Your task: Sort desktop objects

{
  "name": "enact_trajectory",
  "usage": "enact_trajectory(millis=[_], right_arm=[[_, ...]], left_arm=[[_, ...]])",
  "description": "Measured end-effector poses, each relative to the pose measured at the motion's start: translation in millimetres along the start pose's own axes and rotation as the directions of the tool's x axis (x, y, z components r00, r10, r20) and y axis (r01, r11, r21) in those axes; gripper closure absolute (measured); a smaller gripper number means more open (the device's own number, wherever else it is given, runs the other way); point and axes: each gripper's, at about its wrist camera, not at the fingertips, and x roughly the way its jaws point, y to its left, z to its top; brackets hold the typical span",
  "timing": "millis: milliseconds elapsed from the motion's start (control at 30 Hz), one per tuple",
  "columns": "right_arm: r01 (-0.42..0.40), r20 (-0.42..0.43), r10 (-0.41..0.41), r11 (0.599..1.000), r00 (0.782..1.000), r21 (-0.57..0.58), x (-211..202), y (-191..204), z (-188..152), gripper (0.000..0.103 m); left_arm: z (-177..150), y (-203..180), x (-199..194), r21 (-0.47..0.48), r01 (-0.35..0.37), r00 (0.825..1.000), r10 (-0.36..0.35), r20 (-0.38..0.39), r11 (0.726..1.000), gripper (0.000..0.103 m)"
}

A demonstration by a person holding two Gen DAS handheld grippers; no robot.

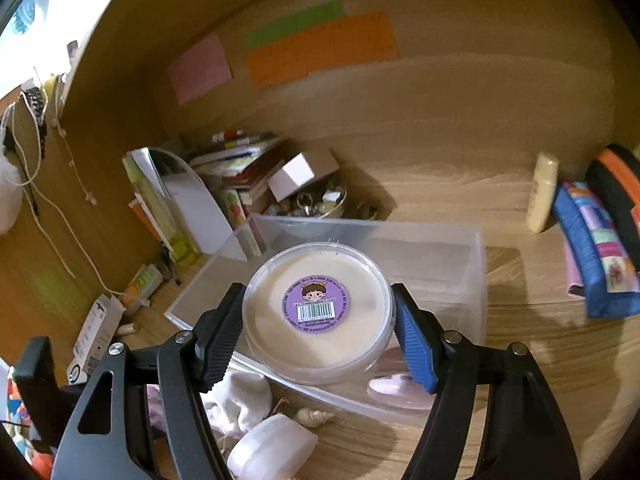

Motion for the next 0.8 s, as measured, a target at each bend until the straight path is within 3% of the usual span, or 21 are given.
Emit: enact_trajectory(millis=[167,367,800], right_arm=[[-0.007,-0.034,0.006,1.000,0.999,-0.006,12.9,0.0,-5.5,0.035],[0.042,-0.046,-0.044,0.998,0.998,-0.051,17.1,1.2,-12.2,0.035],[0.046,-0.065,-0.050,0.997,0.997,-0.057,19.3,-1.5,-20.1,0.035]], left_arm=[[18.9,9.5,-9.1,-0.033,-0.029,0.998,0.031,0.063,0.999,0.043],[48.2,16.7,-3.3,-0.085,-0.022,0.992,0.032,0.122,0.996,0.043],[114.9,-10.3,18.3,-0.044,0.058,0.977,-0.047,0.210,0.997,0.043]])
